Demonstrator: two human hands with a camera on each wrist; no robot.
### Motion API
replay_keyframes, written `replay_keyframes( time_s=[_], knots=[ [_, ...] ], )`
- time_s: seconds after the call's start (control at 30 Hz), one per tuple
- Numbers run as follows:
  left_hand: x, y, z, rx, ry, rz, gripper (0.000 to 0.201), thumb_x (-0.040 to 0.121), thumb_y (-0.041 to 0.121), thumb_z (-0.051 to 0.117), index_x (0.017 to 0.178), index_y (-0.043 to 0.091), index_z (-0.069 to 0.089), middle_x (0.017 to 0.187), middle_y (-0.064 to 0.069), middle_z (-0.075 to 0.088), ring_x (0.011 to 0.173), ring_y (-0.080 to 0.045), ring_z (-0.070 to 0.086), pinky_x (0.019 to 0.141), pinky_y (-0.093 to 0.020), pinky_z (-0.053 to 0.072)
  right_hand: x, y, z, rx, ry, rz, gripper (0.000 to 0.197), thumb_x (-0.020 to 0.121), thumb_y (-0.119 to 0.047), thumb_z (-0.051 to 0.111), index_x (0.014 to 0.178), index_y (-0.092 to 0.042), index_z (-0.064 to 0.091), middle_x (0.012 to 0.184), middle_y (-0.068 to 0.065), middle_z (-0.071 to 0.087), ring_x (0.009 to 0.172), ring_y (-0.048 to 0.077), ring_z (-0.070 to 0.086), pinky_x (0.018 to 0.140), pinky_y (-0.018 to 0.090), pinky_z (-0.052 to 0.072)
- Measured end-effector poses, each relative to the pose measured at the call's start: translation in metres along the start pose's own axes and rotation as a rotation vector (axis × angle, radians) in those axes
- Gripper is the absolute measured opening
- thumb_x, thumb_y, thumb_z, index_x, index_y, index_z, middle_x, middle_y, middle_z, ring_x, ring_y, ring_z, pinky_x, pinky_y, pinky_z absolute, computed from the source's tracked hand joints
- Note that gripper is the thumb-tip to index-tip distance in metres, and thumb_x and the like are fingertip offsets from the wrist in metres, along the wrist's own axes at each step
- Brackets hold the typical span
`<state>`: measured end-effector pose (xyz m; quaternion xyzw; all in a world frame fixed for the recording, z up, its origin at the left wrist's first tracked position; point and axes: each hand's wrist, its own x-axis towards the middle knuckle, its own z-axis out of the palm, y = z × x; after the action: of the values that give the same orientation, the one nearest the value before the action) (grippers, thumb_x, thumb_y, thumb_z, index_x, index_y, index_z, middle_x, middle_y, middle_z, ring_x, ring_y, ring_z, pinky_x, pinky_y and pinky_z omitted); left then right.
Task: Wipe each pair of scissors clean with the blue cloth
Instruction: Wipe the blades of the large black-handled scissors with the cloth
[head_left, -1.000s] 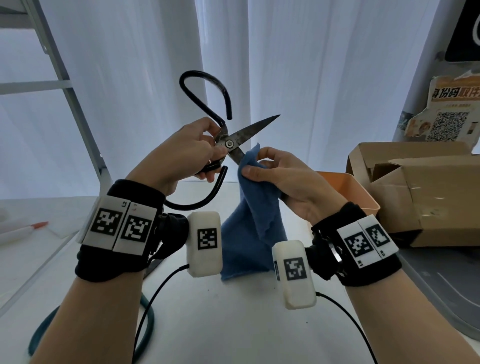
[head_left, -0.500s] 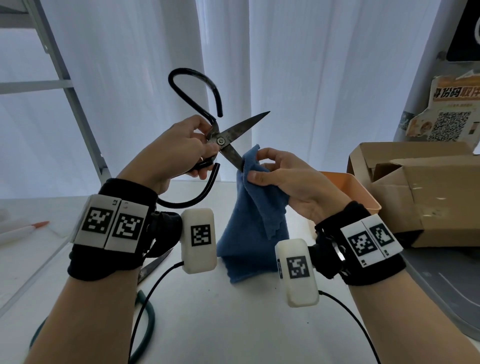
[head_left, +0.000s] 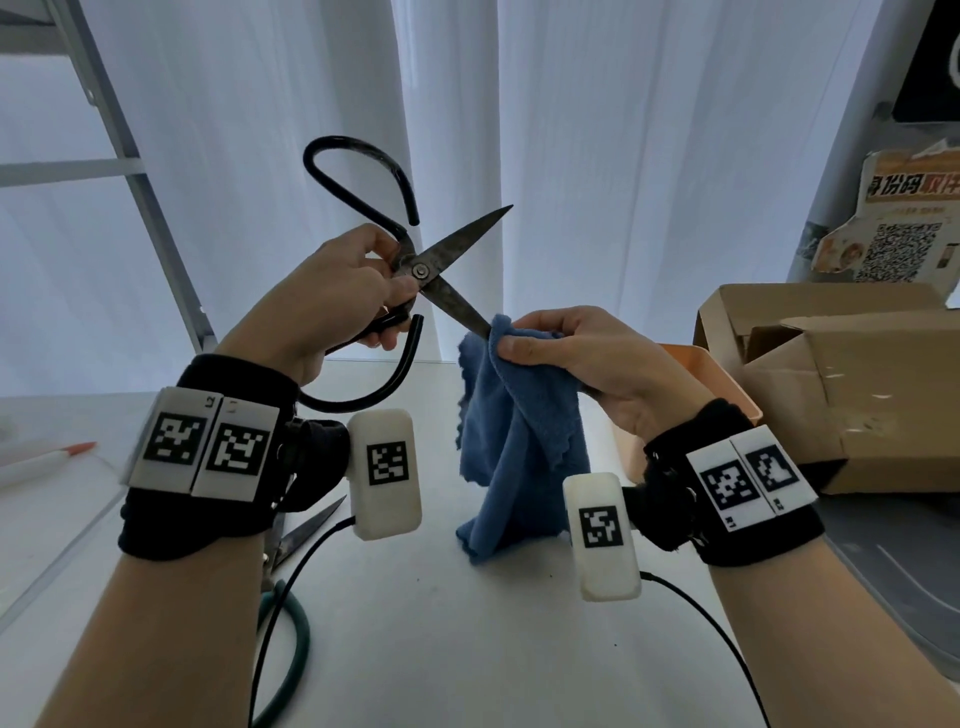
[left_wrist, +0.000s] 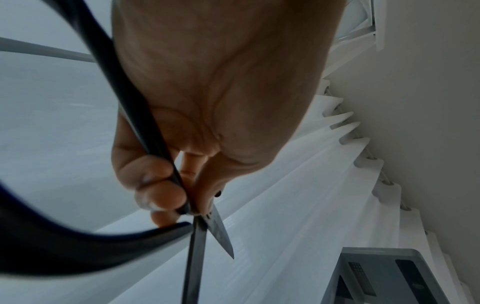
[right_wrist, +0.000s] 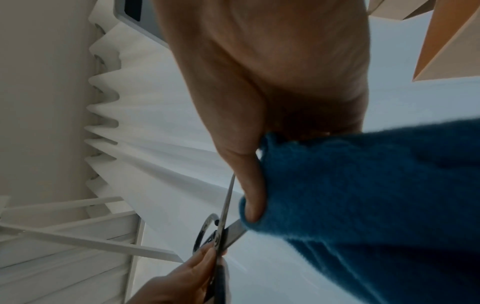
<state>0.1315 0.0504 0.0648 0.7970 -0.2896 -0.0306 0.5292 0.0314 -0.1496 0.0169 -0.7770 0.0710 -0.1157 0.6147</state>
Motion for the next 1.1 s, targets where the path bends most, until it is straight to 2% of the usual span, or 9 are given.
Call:
replay_keyframes(
  time_s=[0.07,0.13,0.2,0.33,0.5,0.67,0.8,0.93,1.1],
  knots=[
    [0.000,-0.001,-0.003,0.010,0.022,0.005,0.007,0.100,0.007,0.054,0.107,0.011,0.055,0.070,-0.004,0.060,0.048,-0.015,0.052,0.052,-0.028,0.040,0.000,0.001,-0.002,0.034,0.087,-0.002,0.022,0.086,-0.027,0.076,0.101,-0.011,0.076,0.097,0.007,0.077,0.087,0.014,0.071,0.080,0.026,0.059],
    [0.000,-0.002,-0.006,0.016,0.030,0.006,0.008,0.100,0.008,0.055,0.108,0.011,0.055,0.067,-0.002,0.059,0.048,-0.015,0.051,0.053,-0.028,0.039,0.000,0.000,-0.005,0.143,0.176,-0.010,0.016,0.090,-0.025,0.072,0.097,-0.012,0.076,0.090,0.003,0.077,0.078,0.008,0.071,0.069,0.020,0.058],
    [-0.001,-0.002,-0.009,0.017,0.011,0.002,0.007,0.100,0.009,0.055,0.107,0.011,0.055,0.066,-0.001,0.059,0.048,-0.015,0.051,0.053,-0.029,0.039,0.000,-0.002,-0.007,0.241,0.202,-0.024,0.014,0.093,-0.023,0.067,0.097,-0.012,0.075,0.089,0.004,0.076,0.077,0.008,0.071,0.067,0.019,0.056],
    [-0.003,-0.001,-0.003,0.054,-0.055,0.009,0.007,0.099,0.008,0.057,0.104,0.012,0.056,0.068,-0.004,0.058,0.047,-0.014,0.051,0.054,-0.029,0.039,-0.001,-0.006,-0.003,0.292,0.175,-0.081,0.019,0.095,-0.011,0.056,0.087,-0.013,0.073,0.081,0.001,0.073,0.079,0.009,0.068,0.072,0.020,0.056],
    [-0.004,0.003,0.007,0.089,-0.114,0.021,0.008,0.099,0.007,0.057,0.105,0.011,0.057,0.071,-0.007,0.059,0.048,-0.014,0.052,0.053,-0.028,0.040,-0.004,-0.009,0.007,0.260,-0.017,-0.110,0.029,0.093,-0.005,0.045,0.109,-0.003,0.069,0.104,0.018,0.067,0.098,0.017,0.060,0.098,0.035,0.050],
    [-0.004,0.005,0.012,0.110,-0.146,0.038,0.010,0.099,0.007,0.056,0.108,0.010,0.057,0.075,-0.008,0.058,0.049,-0.014,0.052,0.051,-0.025,0.040,-0.002,-0.007,0.008,0.346,-0.079,-0.091,0.026,0.099,-0.008,0.051,0.114,0.004,0.067,0.100,0.010,0.070,0.090,0.014,0.065,0.085,0.023,0.054],
    [-0.005,0.008,0.017,0.109,-0.181,0.051,0.009,0.099,0.009,0.057,0.106,0.014,0.057,0.065,-0.001,0.056,0.051,-0.015,0.052,0.051,-0.025,0.041,-0.001,-0.005,0.011,0.383,-0.055,-0.064,0.017,0.094,-0.010,0.063,0.110,-0.004,0.063,0.098,0.011,0.068,0.087,0.016,0.065,0.082,0.025,0.056],
    [-0.006,0.012,0.026,0.136,-0.207,0.087,0.008,0.099,0.010,0.057,0.103,0.017,0.056,0.063,-0.002,0.057,0.050,-0.015,0.051,0.051,-0.026,0.041,0.002,-0.002,0.016,0.399,0.005,-0.038,0.040,0.085,-0.012,0.075,0.120,0.003,0.060,0.113,0.023,0.070,0.098,0.029,0.070,0.094,0.036,0.056],
    [-0.006,0.013,0.032,0.154,-0.196,0.103,0.010,0.099,0.008,0.055,0.100,0.018,0.054,0.065,-0.005,0.057,0.047,-0.015,0.053,0.044,-0.021,0.042,0.003,-0.002,0.018,0.473,0.039,-0.029,0.049,0.083,-0.003,0.075,0.127,0.004,0.056,0.104,0.020,0.073,0.090,0.025,0.072,0.082,0.032,0.060]
  ],
)
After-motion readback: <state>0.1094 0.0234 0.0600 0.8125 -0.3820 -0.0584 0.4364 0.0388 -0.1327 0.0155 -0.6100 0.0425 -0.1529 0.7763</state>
